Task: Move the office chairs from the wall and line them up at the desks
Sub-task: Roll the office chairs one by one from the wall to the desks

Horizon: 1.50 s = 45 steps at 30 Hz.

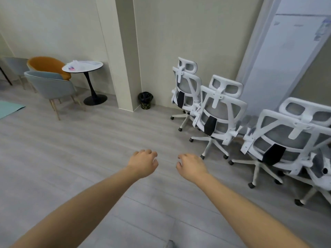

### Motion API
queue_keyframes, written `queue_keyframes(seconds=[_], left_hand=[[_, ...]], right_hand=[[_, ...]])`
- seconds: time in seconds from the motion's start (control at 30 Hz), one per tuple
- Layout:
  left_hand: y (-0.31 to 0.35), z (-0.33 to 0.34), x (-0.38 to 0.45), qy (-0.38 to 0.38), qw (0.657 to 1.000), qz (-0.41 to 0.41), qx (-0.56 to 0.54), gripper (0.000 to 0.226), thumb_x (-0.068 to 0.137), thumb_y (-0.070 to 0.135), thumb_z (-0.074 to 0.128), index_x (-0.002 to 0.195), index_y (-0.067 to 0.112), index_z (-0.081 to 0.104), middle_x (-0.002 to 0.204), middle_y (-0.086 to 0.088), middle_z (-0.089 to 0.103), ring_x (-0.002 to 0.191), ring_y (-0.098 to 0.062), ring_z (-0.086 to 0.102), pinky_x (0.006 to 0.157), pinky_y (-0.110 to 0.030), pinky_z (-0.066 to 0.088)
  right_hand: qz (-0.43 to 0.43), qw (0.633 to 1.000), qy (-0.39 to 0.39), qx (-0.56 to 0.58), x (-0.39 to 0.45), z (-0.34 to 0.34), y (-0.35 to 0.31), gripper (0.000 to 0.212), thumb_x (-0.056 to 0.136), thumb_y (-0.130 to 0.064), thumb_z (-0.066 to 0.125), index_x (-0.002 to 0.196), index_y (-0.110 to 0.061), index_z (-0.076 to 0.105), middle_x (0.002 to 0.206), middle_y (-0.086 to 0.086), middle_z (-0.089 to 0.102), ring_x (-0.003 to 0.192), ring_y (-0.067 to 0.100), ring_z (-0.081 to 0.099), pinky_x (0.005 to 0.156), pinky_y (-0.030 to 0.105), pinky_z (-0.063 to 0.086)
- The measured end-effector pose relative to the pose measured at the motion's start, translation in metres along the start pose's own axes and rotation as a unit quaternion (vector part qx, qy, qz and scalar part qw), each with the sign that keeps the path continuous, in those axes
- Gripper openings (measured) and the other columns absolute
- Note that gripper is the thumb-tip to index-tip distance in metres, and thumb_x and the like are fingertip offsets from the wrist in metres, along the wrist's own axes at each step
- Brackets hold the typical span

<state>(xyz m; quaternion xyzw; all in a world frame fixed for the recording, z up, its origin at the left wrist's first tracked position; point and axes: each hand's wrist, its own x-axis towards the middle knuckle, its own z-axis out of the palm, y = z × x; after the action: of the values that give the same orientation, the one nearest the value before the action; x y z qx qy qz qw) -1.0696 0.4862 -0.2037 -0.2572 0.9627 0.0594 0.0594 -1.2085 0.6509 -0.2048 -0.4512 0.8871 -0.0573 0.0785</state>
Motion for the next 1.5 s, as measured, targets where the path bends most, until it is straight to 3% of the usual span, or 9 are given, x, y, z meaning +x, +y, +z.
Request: queue_keyframes(seconds=[0.43,0.57,0.8,0.97,1.2,1.33,1.5], left_hand=[[-0.116,-0.069,0.339,0.002,0.999,-0.042,-0.004,0.044,0.102,0.042,0.035,0.139,0.024,0.049,0.137,-0.002,0.055,0.123,-0.026,0.051,0.104,-0.041,0.040],[-0.158,-0.076,0.455,0.010,0.999,-0.029,-0.009,0.043,0.102,0.042,0.035,0.139,0.025,0.049,0.138,-0.001,0.054,0.123,-0.026,0.051,0.105,-0.040,0.039],[-0.209,-0.133,0.666,-0.001,1.000,0.020,0.002,0.042,0.101,0.041,0.035,0.137,0.026,0.049,0.136,-0.004,0.055,0.121,-0.028,0.051,0.103,-0.043,0.040],[-0.206,-0.174,0.800,0.008,0.999,0.052,-0.006,0.044,0.102,0.040,0.035,0.141,0.025,0.048,0.139,-0.004,0.053,0.123,-0.029,0.050,0.103,-0.042,0.039],[-0.190,-0.198,0.989,0.032,0.995,0.090,0.036,0.041,0.099,0.039,0.036,0.131,0.021,0.054,0.128,-0.006,0.058,0.118,-0.031,0.053,0.098,-0.041,0.041],[-0.177,-0.231,1.093,0.020,0.994,0.097,0.045,0.040,0.100,0.040,0.034,0.131,0.022,0.052,0.125,-0.006,0.057,0.115,-0.030,0.053,0.096,-0.042,0.042],[-0.159,-0.272,1.207,0.062,0.992,0.106,0.016,0.040,0.101,0.040,0.033,0.133,0.023,0.052,0.127,-0.004,0.057,0.116,-0.028,0.052,0.099,-0.043,0.041]], right_hand=[[-0.013,1.000,-0.025,-0.011,0.374,-0.052,0.052,0.035,0.098,-0.032,0.042,0.122,-0.015,0.060,0.123,0.009,0.062,0.114,0.032,0.057,0.094,0.041,0.043],[-0.014,1.000,-0.011,-0.025,0.492,-0.054,0.061,0.026,0.097,-0.028,0.042,0.104,-0.011,0.060,0.113,0.011,0.064,0.106,0.035,0.059,0.081,0.039,0.041],[0.009,0.999,0.010,-0.049,0.680,-0.100,0.087,0.032,0.097,-0.031,0.042,0.109,-0.012,0.064,0.113,0.010,0.064,0.110,0.033,0.058,0.087,0.039,0.044],[0.041,0.998,0.024,-0.044,0.792,-0.128,0.134,0.033,0.096,-0.030,0.043,0.119,-0.015,0.061,0.120,0.008,0.062,0.115,0.032,0.054,0.093,0.041,0.042],[0.066,0.996,0.059,-0.033,0.961,-0.151,0.223,0.029,0.095,-0.033,0.043,0.107,-0.017,0.063,0.112,0.007,0.065,0.106,0.032,0.059,0.085,0.038,0.043],[0.065,0.995,0.062,-0.044,1.054,-0.187,0.278,0.030,0.096,-0.032,0.043,0.113,-0.013,0.060,0.115,0.011,0.063,0.108,0.034,0.058,0.086,0.039,0.044],[0.086,0.991,0.094,-0.027,1.165,-0.228,0.333,0.033,0.097,-0.033,0.043,0.117,-0.014,0.061,0.118,0.010,0.064,0.113,0.034,0.057,0.093,0.040,0.045]])
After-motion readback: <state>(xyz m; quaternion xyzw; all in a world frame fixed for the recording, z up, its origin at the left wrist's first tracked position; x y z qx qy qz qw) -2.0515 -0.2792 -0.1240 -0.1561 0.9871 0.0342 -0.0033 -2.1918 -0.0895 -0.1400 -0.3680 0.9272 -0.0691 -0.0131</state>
